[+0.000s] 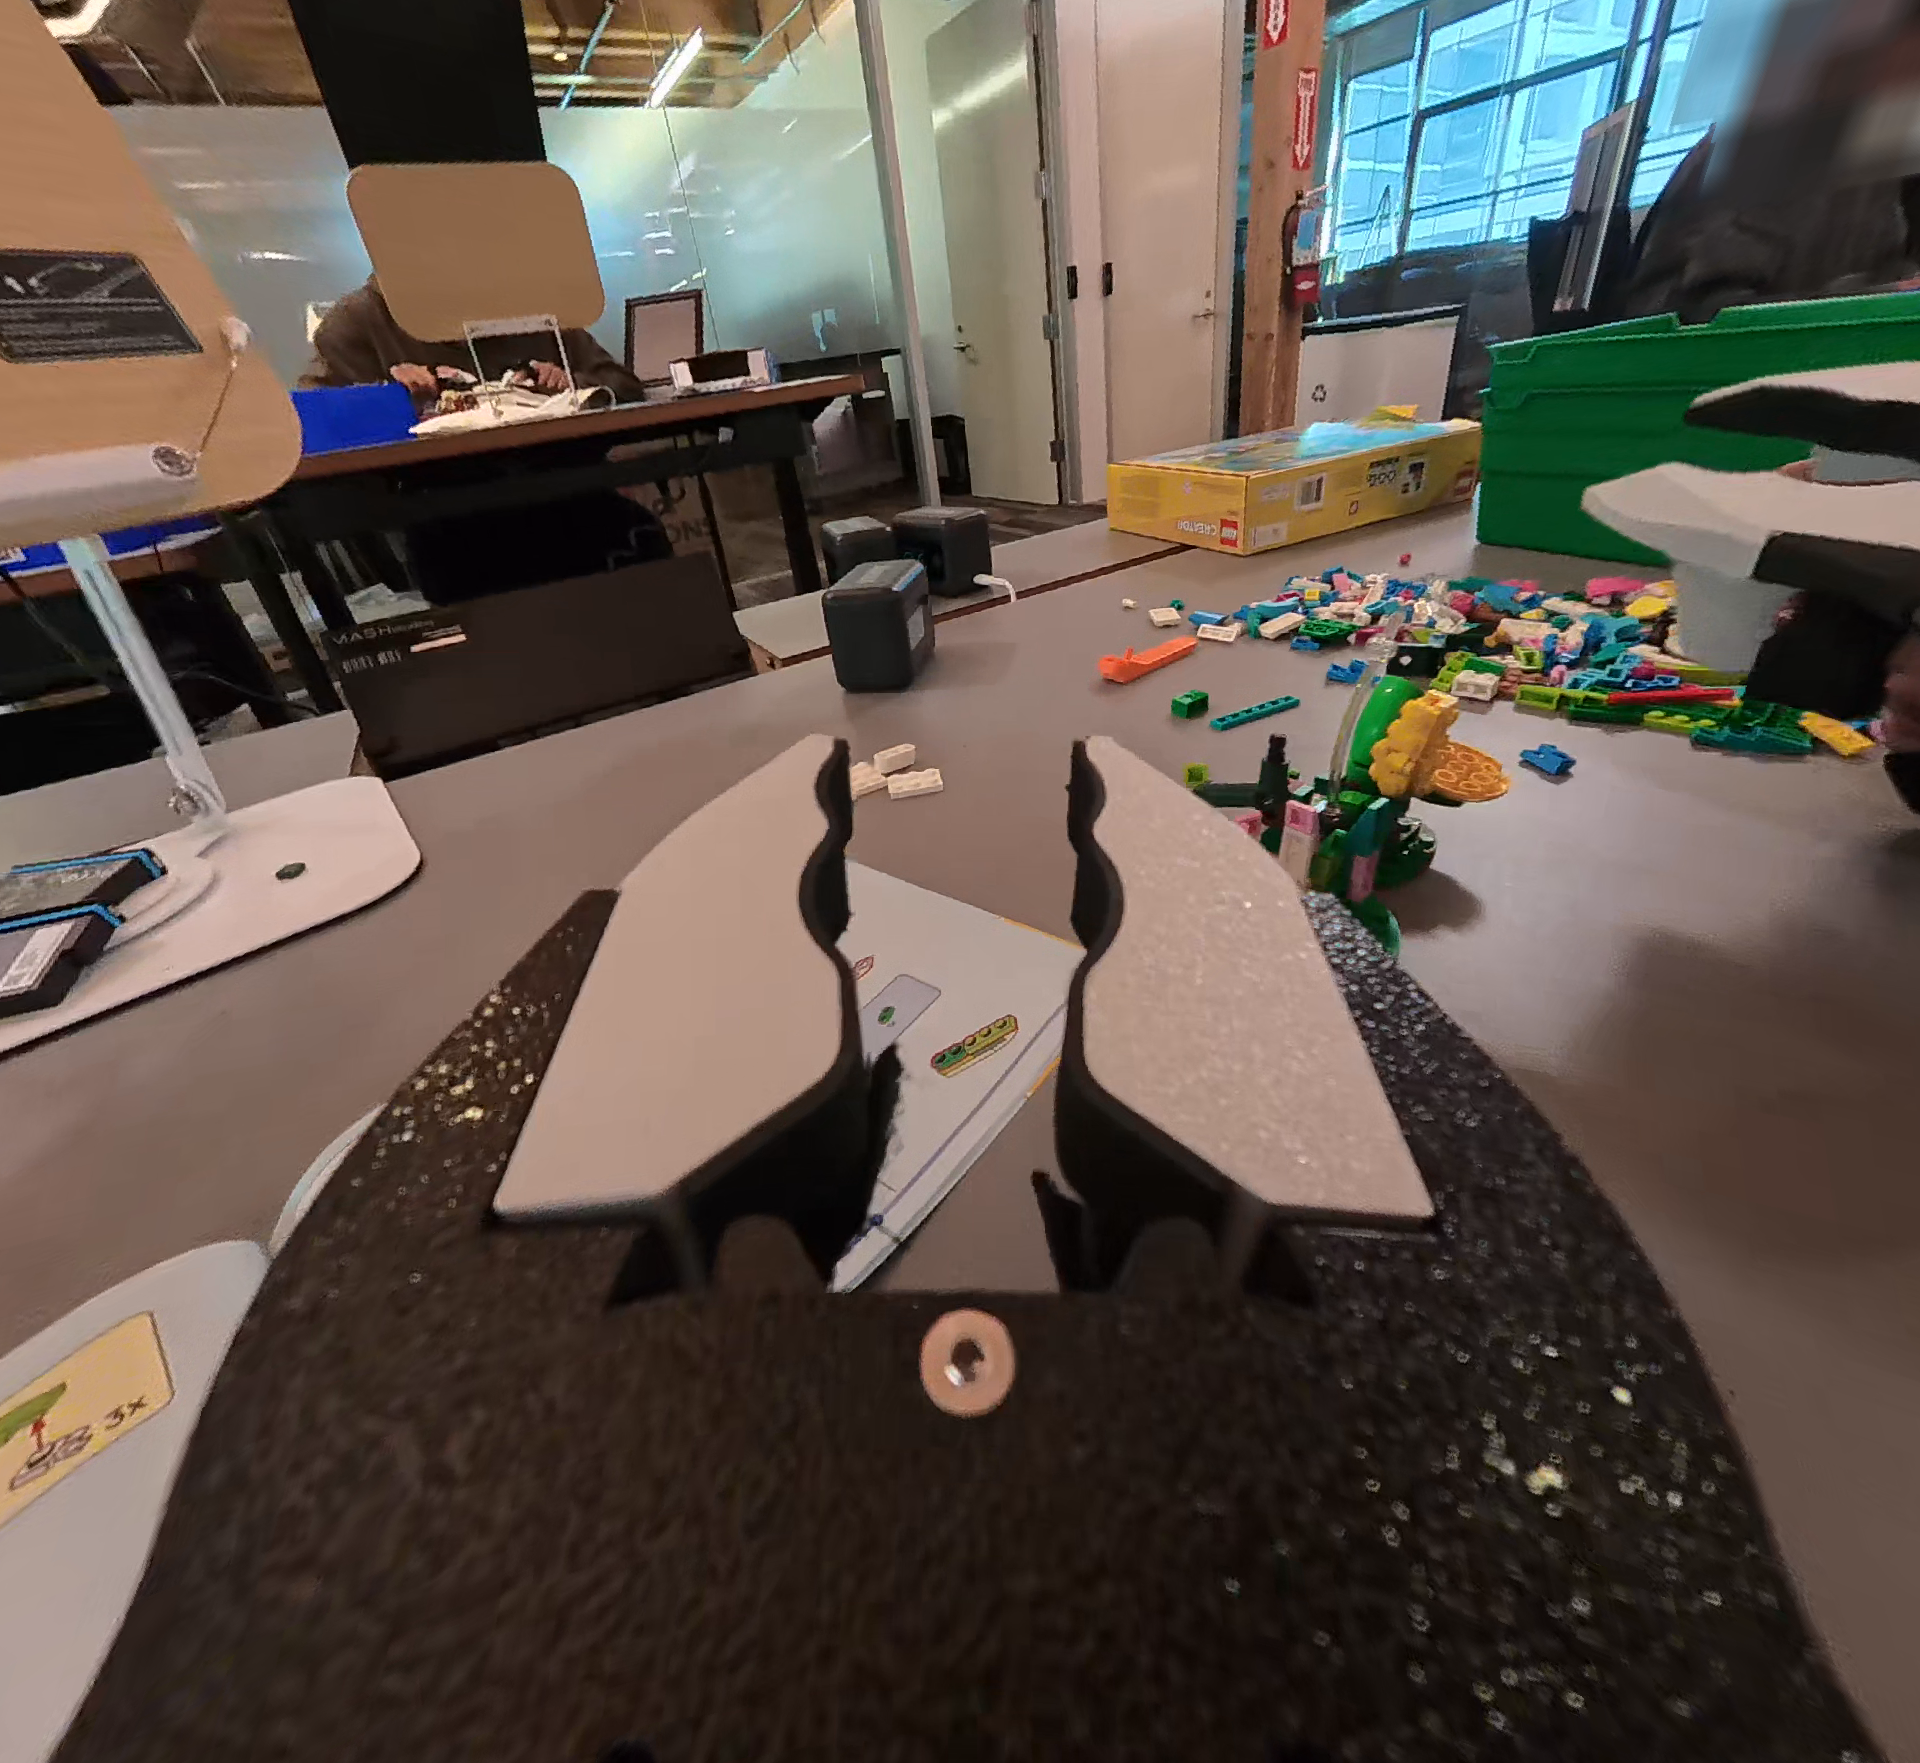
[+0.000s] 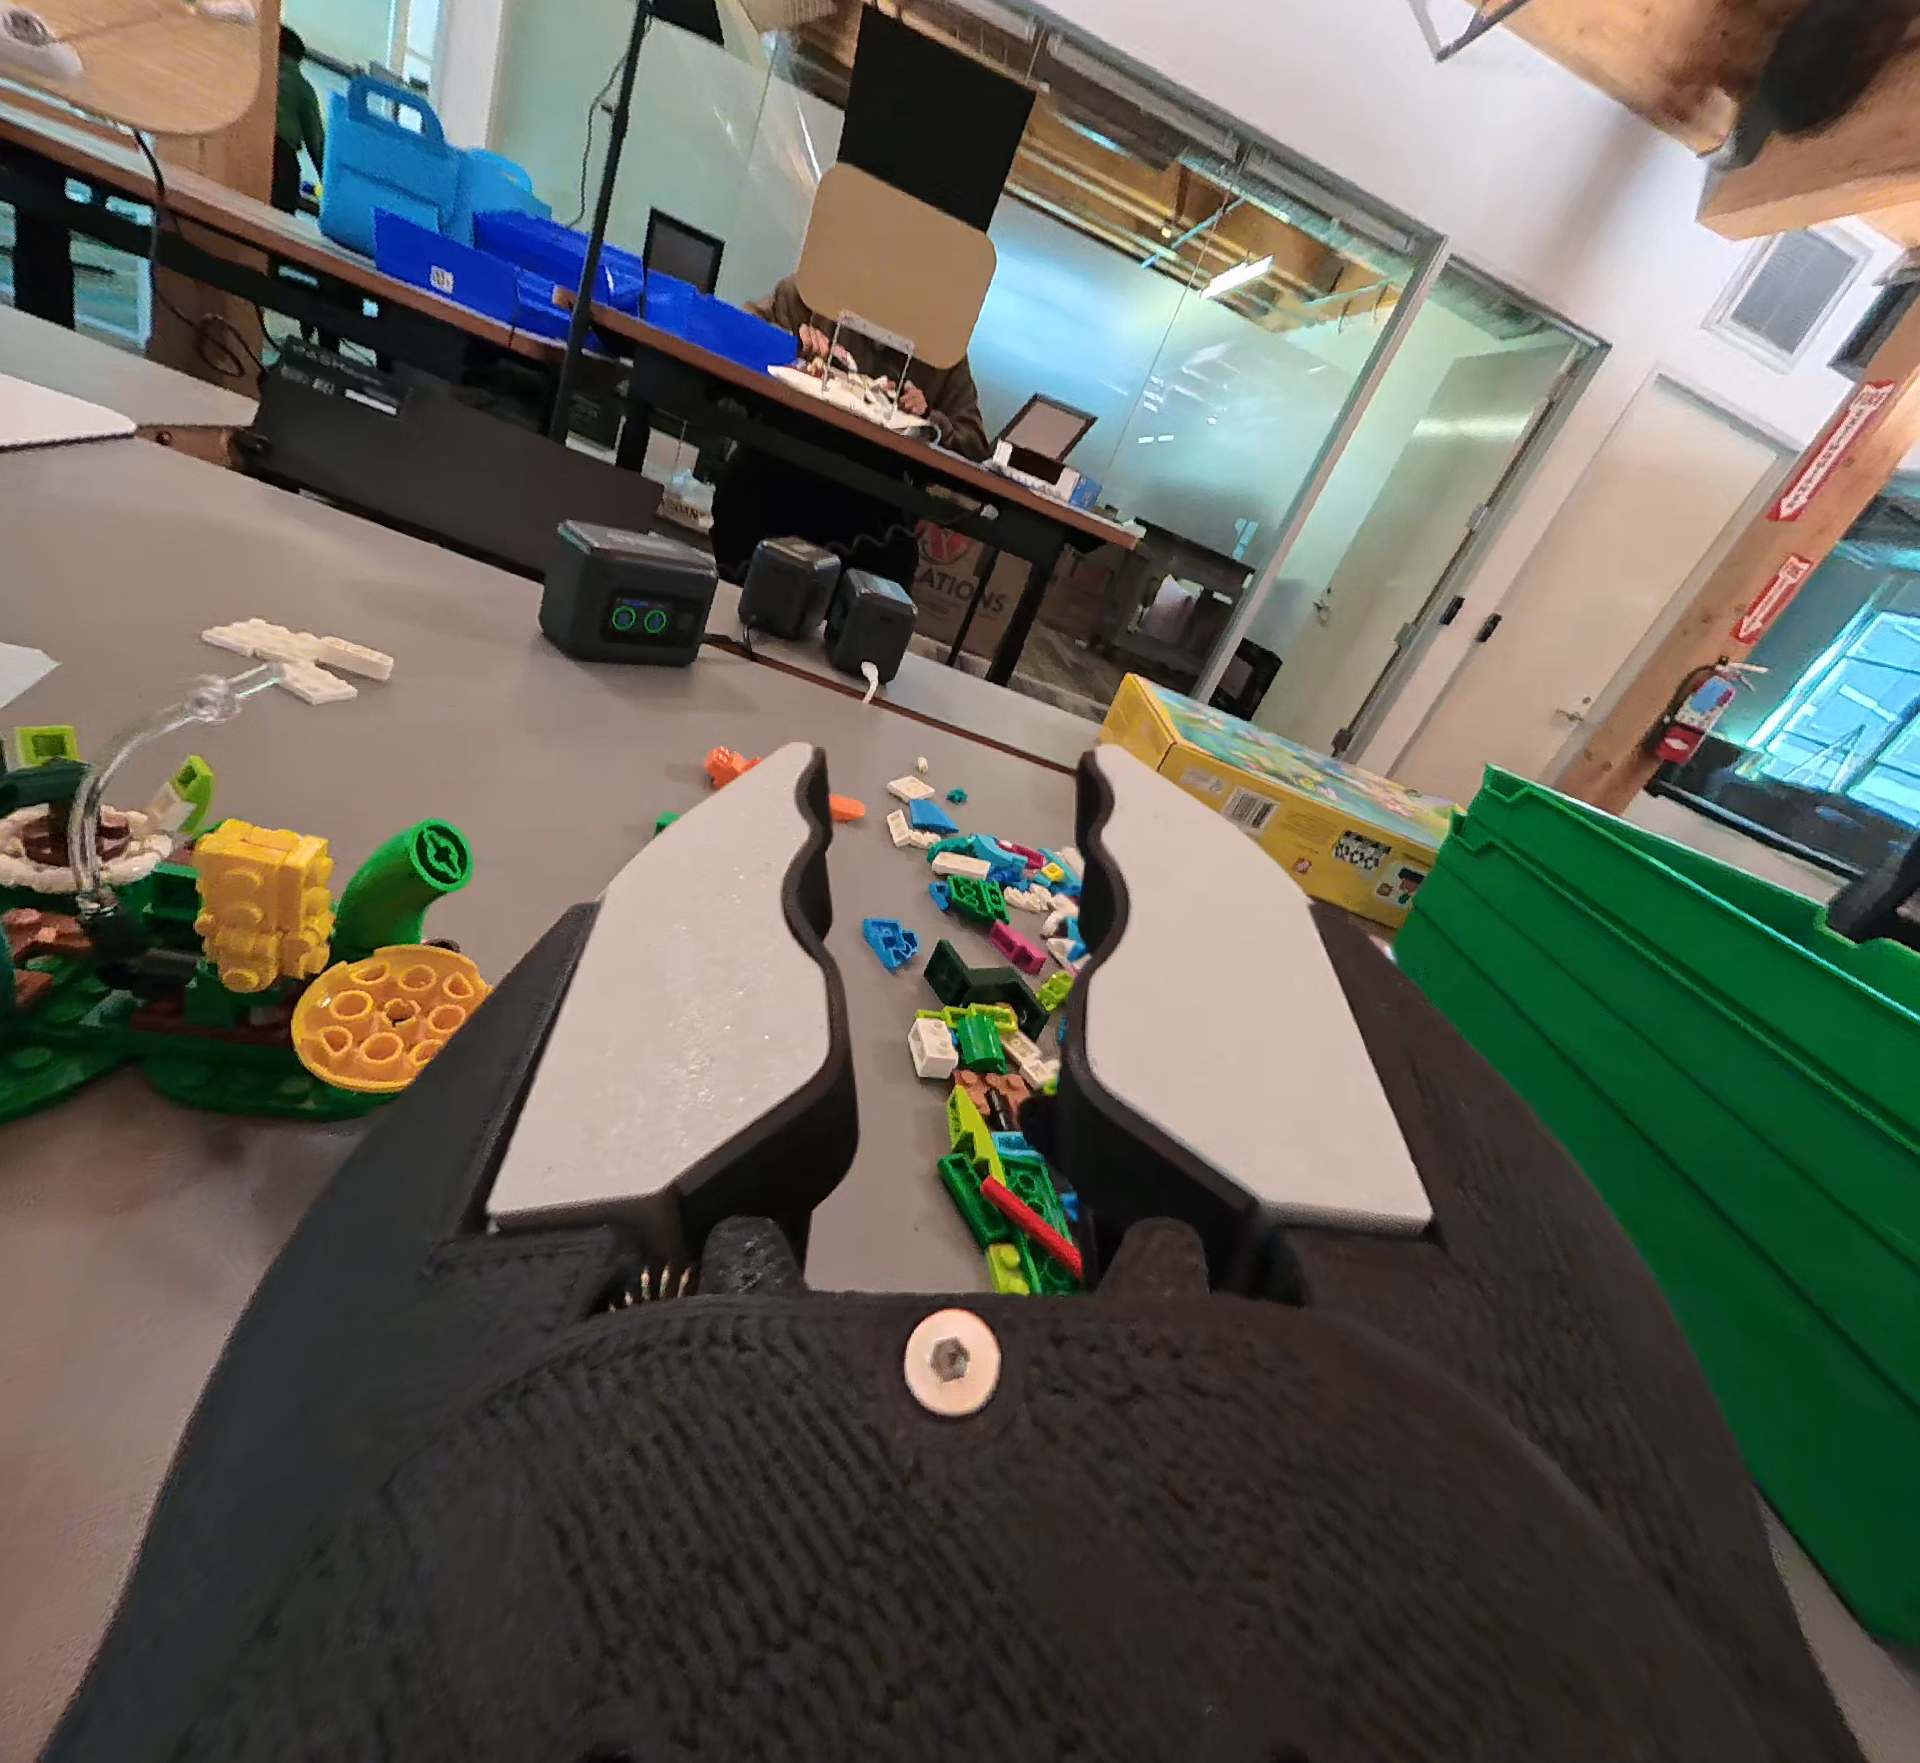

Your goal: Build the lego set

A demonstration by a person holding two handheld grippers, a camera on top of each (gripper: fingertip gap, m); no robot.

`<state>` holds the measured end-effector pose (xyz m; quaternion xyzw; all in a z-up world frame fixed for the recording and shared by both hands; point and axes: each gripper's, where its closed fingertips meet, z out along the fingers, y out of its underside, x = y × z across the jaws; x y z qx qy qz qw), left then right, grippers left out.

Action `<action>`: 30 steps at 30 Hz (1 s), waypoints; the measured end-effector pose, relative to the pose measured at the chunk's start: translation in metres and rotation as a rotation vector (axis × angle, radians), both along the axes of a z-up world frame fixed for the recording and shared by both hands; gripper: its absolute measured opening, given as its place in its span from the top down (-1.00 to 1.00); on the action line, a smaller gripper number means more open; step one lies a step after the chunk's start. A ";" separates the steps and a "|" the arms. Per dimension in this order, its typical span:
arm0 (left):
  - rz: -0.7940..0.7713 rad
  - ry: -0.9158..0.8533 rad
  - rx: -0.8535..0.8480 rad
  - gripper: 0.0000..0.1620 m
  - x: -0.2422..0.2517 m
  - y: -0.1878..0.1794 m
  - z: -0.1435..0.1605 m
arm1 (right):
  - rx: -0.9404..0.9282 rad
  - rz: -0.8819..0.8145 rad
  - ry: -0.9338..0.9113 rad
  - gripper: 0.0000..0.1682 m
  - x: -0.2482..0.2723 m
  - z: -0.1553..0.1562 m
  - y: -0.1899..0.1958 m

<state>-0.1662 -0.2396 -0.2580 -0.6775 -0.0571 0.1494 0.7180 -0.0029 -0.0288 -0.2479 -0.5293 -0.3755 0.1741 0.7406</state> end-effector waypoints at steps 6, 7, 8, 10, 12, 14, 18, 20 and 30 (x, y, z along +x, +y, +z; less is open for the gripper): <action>-0.021 0.014 0.017 0.60 0.003 -0.001 0.002 | 0.063 -0.022 -0.022 0.64 0.002 0.002 -0.003; -0.020 0.022 0.015 0.61 0.004 -0.001 0.002 | 0.076 -0.022 -0.031 0.65 0.002 0.002 -0.004; -0.019 0.030 0.012 0.62 0.004 0.000 0.002 | 0.088 -0.022 -0.041 0.66 0.001 0.002 -0.005; -0.016 0.036 0.003 0.64 0.005 0.000 0.001 | 0.110 -0.024 -0.061 0.67 0.000 0.001 -0.007; -0.015 0.043 -0.001 0.67 0.005 0.001 0.001 | 0.127 -0.023 -0.076 0.68 -0.002 0.000 -0.008; -0.010 0.055 -0.005 0.70 0.005 0.002 0.000 | 0.134 -0.024 -0.085 0.69 -0.003 0.000 -0.009; -0.007 0.076 -0.010 0.72 0.006 0.002 0.000 | 0.116 -0.013 -0.082 0.70 -0.004 -0.002 -0.010; -0.005 0.077 -0.007 0.74 0.006 0.002 0.000 | 0.110 -0.009 -0.078 0.70 -0.004 -0.002 -0.010; 0.014 0.089 0.009 0.80 0.002 0.000 0.002 | 0.105 0.010 -0.096 0.71 -0.008 -0.005 -0.012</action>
